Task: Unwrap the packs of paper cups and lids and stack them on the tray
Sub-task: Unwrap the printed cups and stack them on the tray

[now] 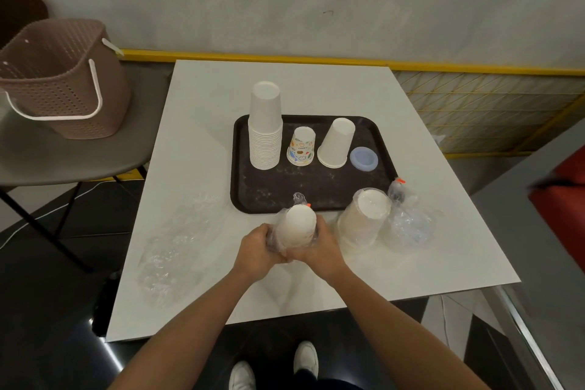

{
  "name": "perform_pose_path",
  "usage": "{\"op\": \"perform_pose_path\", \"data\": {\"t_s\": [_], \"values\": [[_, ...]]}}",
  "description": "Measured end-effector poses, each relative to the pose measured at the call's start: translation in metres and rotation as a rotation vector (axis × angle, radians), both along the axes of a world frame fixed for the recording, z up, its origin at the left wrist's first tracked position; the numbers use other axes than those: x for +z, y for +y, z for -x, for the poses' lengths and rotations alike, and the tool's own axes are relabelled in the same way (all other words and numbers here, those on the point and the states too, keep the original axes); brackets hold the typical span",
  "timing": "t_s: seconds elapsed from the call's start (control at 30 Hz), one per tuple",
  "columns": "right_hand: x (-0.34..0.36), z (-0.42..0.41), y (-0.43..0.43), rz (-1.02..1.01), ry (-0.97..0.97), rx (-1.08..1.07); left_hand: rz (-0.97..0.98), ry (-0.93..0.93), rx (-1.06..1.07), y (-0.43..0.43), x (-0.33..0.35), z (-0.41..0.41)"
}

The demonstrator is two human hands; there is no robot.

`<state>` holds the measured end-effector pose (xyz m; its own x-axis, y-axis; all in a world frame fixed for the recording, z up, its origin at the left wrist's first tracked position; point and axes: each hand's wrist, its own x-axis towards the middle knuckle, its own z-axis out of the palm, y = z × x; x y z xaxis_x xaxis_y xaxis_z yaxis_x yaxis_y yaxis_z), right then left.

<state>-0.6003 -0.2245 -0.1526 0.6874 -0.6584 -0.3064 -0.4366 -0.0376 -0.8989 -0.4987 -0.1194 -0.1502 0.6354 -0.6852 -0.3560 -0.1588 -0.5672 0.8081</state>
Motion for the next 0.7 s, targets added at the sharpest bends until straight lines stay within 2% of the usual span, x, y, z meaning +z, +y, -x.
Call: {"op": "perform_pose_path", "data": {"t_s": [0.27,0.7], "values": [[-0.003,0.0,-0.001,-0.087,-0.081,-0.027,0.072,0.276,0.017,0.001,-0.005,-0.004],[0.013,-0.004,-0.011,-0.111,-0.169,-0.01,0.237,0.674,0.034,-0.004,0.013,-0.019]]}}
